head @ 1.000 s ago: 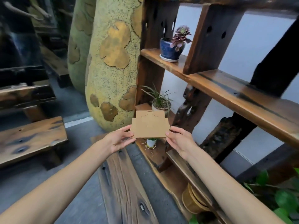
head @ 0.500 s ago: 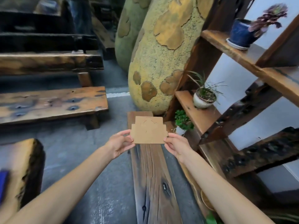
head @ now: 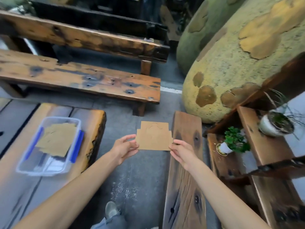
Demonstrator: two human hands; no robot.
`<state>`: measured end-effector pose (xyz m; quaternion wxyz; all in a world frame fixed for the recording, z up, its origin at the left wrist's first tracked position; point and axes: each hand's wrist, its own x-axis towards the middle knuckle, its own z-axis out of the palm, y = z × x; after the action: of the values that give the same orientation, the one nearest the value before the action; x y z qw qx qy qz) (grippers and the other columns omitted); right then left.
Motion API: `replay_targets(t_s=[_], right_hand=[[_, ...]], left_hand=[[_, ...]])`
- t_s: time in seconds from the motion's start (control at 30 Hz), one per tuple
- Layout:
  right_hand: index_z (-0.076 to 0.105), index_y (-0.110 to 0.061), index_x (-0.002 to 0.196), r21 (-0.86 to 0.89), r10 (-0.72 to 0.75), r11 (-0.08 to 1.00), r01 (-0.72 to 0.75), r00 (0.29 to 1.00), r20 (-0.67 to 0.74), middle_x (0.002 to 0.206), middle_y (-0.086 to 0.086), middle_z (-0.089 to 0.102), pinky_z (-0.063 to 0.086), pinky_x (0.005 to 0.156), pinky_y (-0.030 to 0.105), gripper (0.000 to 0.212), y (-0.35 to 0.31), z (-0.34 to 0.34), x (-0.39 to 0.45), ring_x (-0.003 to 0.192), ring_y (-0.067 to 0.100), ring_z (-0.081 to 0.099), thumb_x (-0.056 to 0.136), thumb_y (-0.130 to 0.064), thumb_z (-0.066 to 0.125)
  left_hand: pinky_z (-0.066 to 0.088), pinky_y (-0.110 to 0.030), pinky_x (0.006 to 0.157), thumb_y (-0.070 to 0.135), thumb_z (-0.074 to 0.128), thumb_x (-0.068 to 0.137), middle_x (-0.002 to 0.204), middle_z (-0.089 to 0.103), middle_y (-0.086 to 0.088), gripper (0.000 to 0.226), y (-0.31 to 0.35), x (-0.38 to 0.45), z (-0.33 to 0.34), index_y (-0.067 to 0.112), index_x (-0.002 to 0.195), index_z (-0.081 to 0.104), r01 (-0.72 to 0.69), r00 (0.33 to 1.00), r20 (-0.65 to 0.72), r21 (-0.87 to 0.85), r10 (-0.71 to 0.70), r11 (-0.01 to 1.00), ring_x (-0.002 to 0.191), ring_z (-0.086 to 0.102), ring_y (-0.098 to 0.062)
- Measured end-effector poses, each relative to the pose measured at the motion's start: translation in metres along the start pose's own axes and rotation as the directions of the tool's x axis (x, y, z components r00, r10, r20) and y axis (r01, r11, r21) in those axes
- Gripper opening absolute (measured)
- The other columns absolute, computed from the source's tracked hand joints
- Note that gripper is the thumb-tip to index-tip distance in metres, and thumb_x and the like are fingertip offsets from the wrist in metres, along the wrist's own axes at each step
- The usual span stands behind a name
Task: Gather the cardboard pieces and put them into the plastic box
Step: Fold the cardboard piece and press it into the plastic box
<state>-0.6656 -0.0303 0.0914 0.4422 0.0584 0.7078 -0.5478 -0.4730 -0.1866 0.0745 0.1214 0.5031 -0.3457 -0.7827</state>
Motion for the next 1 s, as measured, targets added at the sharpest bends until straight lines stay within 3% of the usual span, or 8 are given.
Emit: replay_targets(t_s=[0.13, 0.3, 0.43, 0.63, 0.73, 0.8, 0.9, 1.0], right_hand=[[0.066, -0.012, 0.119, -0.109, 0.013, 0.994, -0.006, 0.998, 0.069, 0.107, 0.005, 0.076, 0.056, 0.081, 0.025, 0.034, 0.006, 0.060, 0.009, 0.098, 0.013, 0.071, 0.088, -0.001, 0.072], [0.064, -0.014, 0.121, -0.251, 0.048, 0.968, -0.012, 0.989, 0.138, 0.100, 0.004, 0.075, 0.054, 0.074, 0.022, 0.033, 0.015, 0.133, 0.012, 0.092, 0.012, 0.069, 0.090, -0.003, 0.070], [0.065, -0.013, 0.121, -0.375, 0.044, 0.927, 0.027, 0.983, 0.180, 0.094, 0.001, 0.074, 0.053, 0.070, 0.021, 0.032, 0.021, 0.189, 0.009, 0.089, 0.009, 0.068, 0.090, -0.003, 0.070], [0.064, -0.011, 0.123, -0.538, 0.004, 0.833, 0.132, 0.970, 0.245, 0.099, 0.004, 0.070, 0.048, 0.064, 0.020, 0.035, 0.028, 0.261, 0.000, 0.081, 0.010, 0.064, 0.089, -0.003, 0.070], [0.064, -0.012, 0.122, -0.598, -0.003, 0.780, 0.184, 0.957, 0.290, 0.106, 0.007, 0.071, 0.047, 0.067, 0.022, 0.036, 0.028, 0.294, -0.003, 0.088, 0.016, 0.061, 0.088, -0.003, 0.070], [0.064, -0.013, 0.118, -0.635, -0.005, 0.741, 0.219, 0.947, 0.321, 0.095, 0.001, 0.069, 0.047, 0.067, 0.022, 0.033, 0.027, 0.319, -0.004, 0.082, 0.012, 0.058, 0.087, -0.002, 0.070], [0.064, -0.014, 0.112, -0.671, -0.010, 0.684, 0.285, 0.924, 0.382, 0.085, -0.004, 0.064, 0.047, 0.064, 0.022, 0.029, 0.027, 0.349, -0.002, 0.075, 0.007, 0.056, 0.086, -0.001, 0.070], [0.065, -0.013, 0.109, -0.698, -0.012, 0.616, 0.365, 0.890, 0.456, 0.083, -0.004, 0.065, 0.051, 0.066, 0.023, 0.029, 0.030, 0.380, 0.003, 0.076, 0.008, 0.059, 0.084, 0.000, 0.071]], left_hand=[[0.058, -0.024, 0.064, -0.010, 0.063, 0.084, 0.102, 0.075, -0.004, 0.038, 0.013, -0.005, -0.053, 0.021, 0.105, 0.067, -0.060, 0.993, -0.101, 0.030, 0.063, 0.998, 0.081, 0.074, -0.016], [0.056, -0.025, 0.069, -0.014, 0.068, 0.083, 0.101, 0.070, -0.010, 0.043, 0.020, -0.013, -0.117, 0.008, 0.120, 0.062, -0.143, 0.965, -0.208, 0.080, 0.157, 0.987, 0.080, 0.067, -0.016], [0.057, -0.022, 0.064, -0.018, 0.066, 0.080, 0.088, 0.063, -0.005, 0.044, 0.023, -0.021, -0.163, 0.004, 0.117, 0.062, -0.164, 0.935, -0.310, 0.061, 0.174, 0.985, 0.075, 0.062, -0.014], [0.058, -0.045, 0.079, -0.018, 0.067, 0.077, 0.088, 0.065, -0.010, 0.041, 0.023, -0.035, -0.219, 0.004, 0.111, 0.061, -0.138, 0.895, -0.422, 0.044, 0.144, 0.989, 0.078, 0.063, -0.026], [0.060, -0.042, 0.081, -0.013, 0.068, 0.081, 0.083, 0.063, -0.009, 0.033, 0.023, -0.039, -0.241, 0.005, 0.108, 0.060, -0.150, 0.870, -0.477, -0.020, 0.123, 0.988, 0.076, 0.064, -0.025], [0.061, -0.042, 0.079, -0.008, 0.068, 0.082, 0.079, 0.062, -0.008, 0.029, 0.022, -0.041, -0.257, 0.005, 0.107, 0.062, -0.162, 0.843, -0.525, -0.037, 0.119, 0.986, 0.071, 0.063, -0.025], [0.059, -0.051, 0.092, -0.007, 0.068, 0.080, 0.082, 0.064, -0.011, 0.024, 0.019, -0.042, -0.275, 0.005, 0.101, 0.065, -0.170, 0.795, -0.597, -0.046, 0.110, 0.984, 0.076, 0.065, -0.031], [0.057, -0.048, 0.096, -0.004, 0.072, 0.077, 0.089, 0.068, -0.011, 0.021, 0.019, -0.040, -0.289, 0.014, 0.086, 0.065, -0.146, 0.731, -0.676, -0.025, 0.091, 0.989, 0.098, 0.071, -0.036]])
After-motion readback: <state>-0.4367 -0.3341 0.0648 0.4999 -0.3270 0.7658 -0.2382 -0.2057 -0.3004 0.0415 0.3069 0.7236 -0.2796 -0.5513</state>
